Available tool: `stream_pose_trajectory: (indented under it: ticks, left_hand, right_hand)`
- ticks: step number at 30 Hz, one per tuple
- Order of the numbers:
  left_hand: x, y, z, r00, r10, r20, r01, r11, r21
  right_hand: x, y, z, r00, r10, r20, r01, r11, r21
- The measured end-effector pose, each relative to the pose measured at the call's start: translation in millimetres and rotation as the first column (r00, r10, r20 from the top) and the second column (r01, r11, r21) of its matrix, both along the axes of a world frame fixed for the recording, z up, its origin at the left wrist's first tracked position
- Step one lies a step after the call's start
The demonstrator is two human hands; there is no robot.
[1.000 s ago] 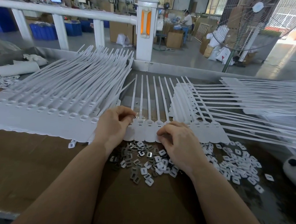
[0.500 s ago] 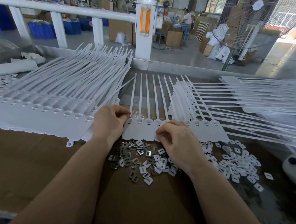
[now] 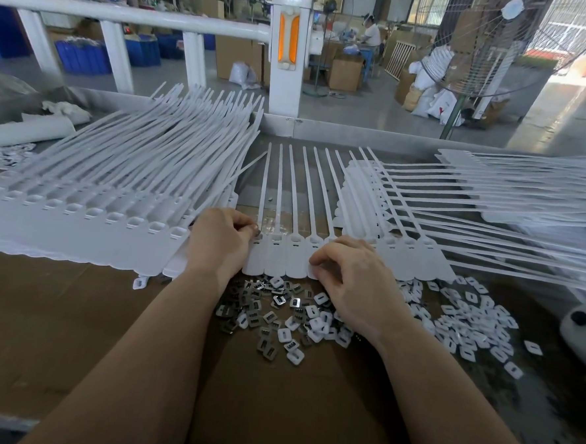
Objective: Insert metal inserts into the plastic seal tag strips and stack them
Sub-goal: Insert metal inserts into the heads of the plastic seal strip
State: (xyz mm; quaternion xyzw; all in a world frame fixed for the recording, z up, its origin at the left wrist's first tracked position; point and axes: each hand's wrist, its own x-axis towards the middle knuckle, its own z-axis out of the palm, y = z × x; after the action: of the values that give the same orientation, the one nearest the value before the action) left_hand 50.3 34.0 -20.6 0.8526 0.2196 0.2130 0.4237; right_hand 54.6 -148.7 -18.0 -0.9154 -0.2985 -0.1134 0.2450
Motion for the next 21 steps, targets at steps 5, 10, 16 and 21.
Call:
stream_pose_trajectory:
  ticks: [5, 10, 16, 21]
  left_hand:
    - [-0.4, 1.0, 1.2, 1.000, -0.028, -0.001, 0.028, 0.998, -0.051]
    - [-2.1, 1.3, 0.2, 0.999, -0.031, 0.008, 0.031, 1.000, 0.008]
    - [-1.3, 0.7, -0.4, 1.000, -0.015, 0.013, 0.015, 1.000, 0.020]
    - [-2.6, 2.3, -0.1, 1.000, -0.011, 0.015, 0.011, 1.000, 0.015]
  right_hand:
    - [0.4, 0.0, -0.2, 1.000, 0.000, -0.001, 0.000, 1.000, -0.002]
    - [0.8, -0.3, -0.7, 1.000, -0.001, -0.004, 0.001, 1.000, 0.002]
    - [0.9, -0.6, -1.8, 1.000, -0.001, -0.001, 0.001, 1.000, 0.002]
    - [1.0, -0.5, -1.9, 1.000, 0.003, -0.006, -0.003, 1.000, 0.010]
